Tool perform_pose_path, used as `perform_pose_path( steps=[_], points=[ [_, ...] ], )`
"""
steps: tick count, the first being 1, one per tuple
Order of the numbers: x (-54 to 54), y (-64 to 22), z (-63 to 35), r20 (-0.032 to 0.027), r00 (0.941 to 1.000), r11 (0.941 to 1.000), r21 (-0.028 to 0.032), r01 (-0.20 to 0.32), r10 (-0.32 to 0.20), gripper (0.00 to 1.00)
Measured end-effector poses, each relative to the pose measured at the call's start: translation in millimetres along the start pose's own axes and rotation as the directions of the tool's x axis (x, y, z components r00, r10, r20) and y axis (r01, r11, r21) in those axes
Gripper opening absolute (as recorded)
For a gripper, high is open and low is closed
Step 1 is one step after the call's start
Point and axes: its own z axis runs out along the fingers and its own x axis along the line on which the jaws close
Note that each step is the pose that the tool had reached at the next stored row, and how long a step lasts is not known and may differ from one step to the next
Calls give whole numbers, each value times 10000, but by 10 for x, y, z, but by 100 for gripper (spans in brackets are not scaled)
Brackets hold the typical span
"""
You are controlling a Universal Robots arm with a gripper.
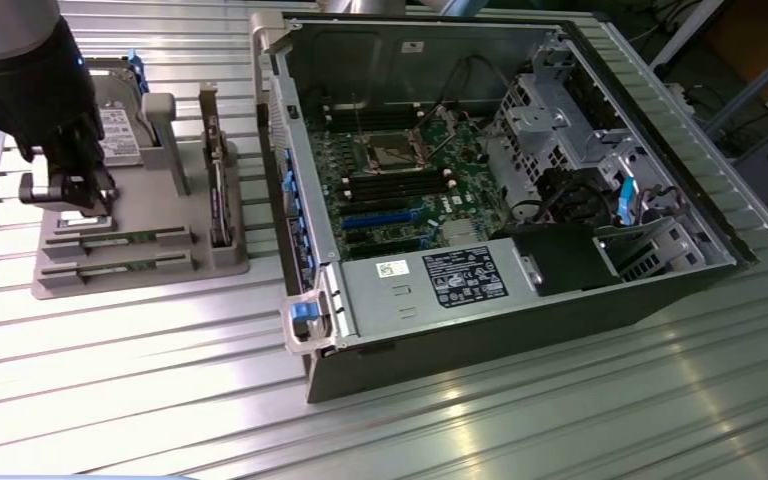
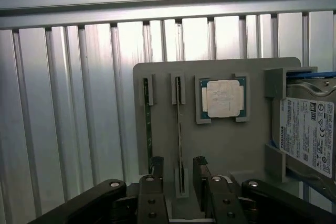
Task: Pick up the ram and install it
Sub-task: 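Pick up the ram and move it above insertion slot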
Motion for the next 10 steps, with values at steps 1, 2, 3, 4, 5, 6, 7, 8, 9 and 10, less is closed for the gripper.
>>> perform_pose_path(
  steps=[1, 2, 3, 4, 5, 6, 7, 8, 9, 10],
  points=[
    [22, 3, 2, 0, 10000, 10000, 0, 0, 0, 36],
    [42, 6, 5, 0, 10000, 10000, 0, 2, -2, 36],
    [63, 8, 12, 1, 10000, 10000, 1, 3, -3, 36],
    [86, 10, 33, 2, 10000, 10000, 2, 4, -4, 36],
    [95, 12, 57, 0, 10000, 10000, 0, 4, -4, 36],
    [104, 12, 87, 0, 10000, 10000, 1, 5, -5, 36],
    [119, 12, 126, 0, 10000, 10000, 0, 7, -7, 36],
    [135, 12, 160, 0, 10000, 10000, -1, 8, -8, 36],
    [147, 12, 184, 0, 10000, 10000, 0, 9, -9, 36],
    [155, 12, 200, 0, 10000, 10000, 0, 11, -11, 36]
  ],
)
